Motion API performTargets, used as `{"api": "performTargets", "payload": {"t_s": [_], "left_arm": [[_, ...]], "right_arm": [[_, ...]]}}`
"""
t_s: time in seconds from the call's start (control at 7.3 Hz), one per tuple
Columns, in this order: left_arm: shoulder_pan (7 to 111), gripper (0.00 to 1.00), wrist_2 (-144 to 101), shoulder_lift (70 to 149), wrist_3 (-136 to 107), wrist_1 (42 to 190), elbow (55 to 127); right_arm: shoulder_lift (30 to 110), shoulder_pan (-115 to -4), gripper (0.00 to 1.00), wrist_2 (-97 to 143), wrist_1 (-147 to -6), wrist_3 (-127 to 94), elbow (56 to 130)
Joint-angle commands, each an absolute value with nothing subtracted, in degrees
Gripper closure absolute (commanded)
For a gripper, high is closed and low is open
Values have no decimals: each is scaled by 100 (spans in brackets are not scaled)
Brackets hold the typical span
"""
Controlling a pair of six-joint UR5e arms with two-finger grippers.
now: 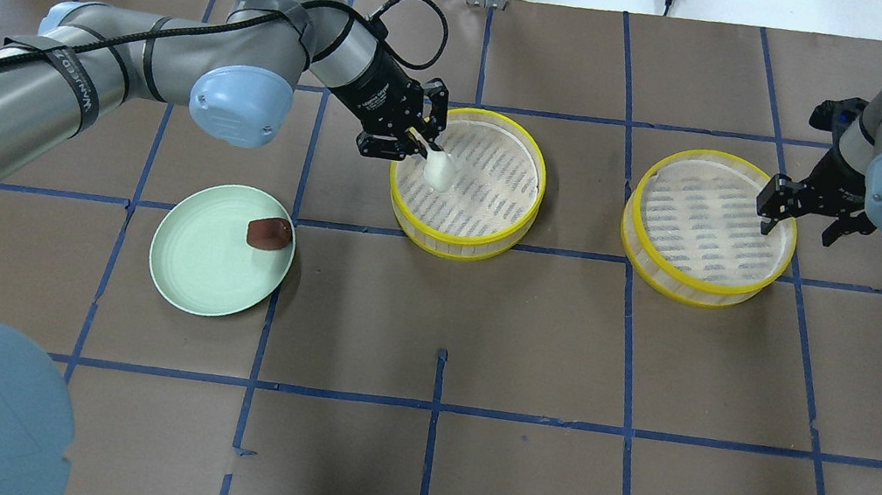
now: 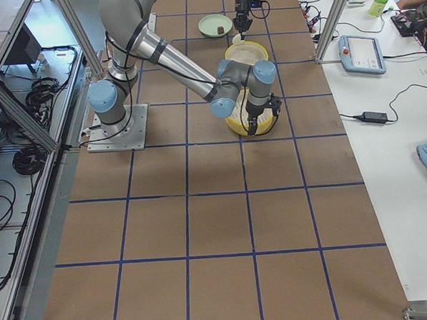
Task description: Stack buns with steamer
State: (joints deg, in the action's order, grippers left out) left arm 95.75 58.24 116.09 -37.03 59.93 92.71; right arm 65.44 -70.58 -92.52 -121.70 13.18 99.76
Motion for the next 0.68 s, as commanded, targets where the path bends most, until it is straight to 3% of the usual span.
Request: {"api": "performTargets", "payload": {"t_s": [0.0,0.14,0.55], "left_arm": [[9580,0,5827,11619,-3841,5985,9264],[9580,0,5836,11619,-3815,5985,9220],[9510,0,8138,11365,-1572,6378,9412]], "right_arm": [[6530,-7058,83,-9246,-12182,1327,9976],[6530,-7058,95,-9255,-12190,1336,9976],[6618,-7049,98,-9255,-12218,1644,9653]]}}
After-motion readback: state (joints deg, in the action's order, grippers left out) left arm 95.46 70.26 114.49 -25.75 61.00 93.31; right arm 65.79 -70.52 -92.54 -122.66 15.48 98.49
